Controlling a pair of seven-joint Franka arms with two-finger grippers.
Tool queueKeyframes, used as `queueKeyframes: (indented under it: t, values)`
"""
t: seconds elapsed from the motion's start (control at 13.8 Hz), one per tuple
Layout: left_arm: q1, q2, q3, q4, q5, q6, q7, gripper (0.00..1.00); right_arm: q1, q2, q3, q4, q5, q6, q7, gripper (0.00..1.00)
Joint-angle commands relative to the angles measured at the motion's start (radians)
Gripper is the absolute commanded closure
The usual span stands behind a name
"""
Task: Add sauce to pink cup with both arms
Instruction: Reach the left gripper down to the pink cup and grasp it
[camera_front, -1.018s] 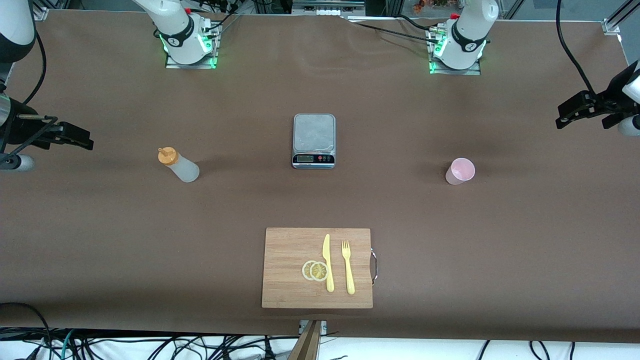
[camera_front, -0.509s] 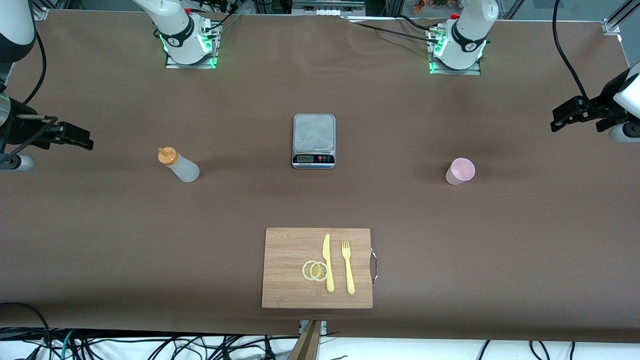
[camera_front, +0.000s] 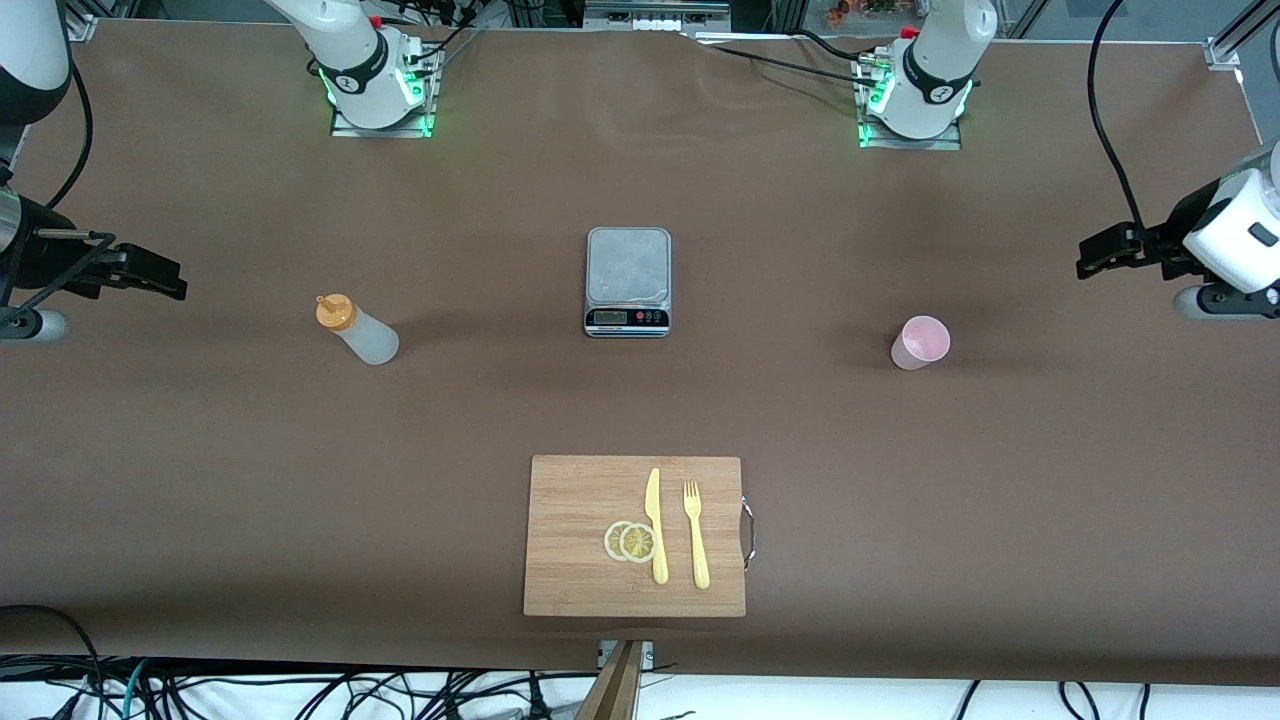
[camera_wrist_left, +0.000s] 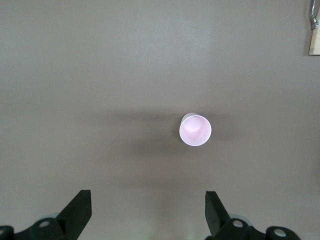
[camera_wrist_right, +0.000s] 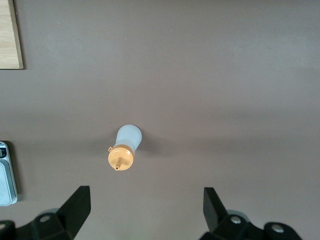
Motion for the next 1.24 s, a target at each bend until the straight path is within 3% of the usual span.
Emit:
queueKeyframes:
  t: [0.0,0.22,0.51,0.8,1.16]
  values:
    - [-0.008,-0.014,-0.003,-0.088,-0.002,0.082,-0.012,0.00,-0.005,-0.001,-0.001,0.014,-0.002,-0.003,-0.013,0.00]
    - [-0.008,-0.018,-0.003,-0.217,-0.003,0.217,-0.014,0.00,-0.007,0.001,-0.001,0.014,-0.002,-0.003,-0.014,0.00]
    - [-0.010,0.037,-0.004,-0.321,-0.009,0.404,-0.047,0.00,-0.007,0.001,-0.003,0.014,-0.003,-0.003,-0.014,0.00]
    - [-0.011,0.080,-0.006,-0.471,-0.020,0.666,-0.050,0.00,-0.008,0.001,-0.003,0.014,-0.002,-0.003,-0.013,0.00]
    - [-0.026,0.143,-0.009,-0.577,-0.078,0.849,-0.049,0.00,-0.008,0.001,-0.003,0.014,-0.003,-0.003,-0.011,0.00]
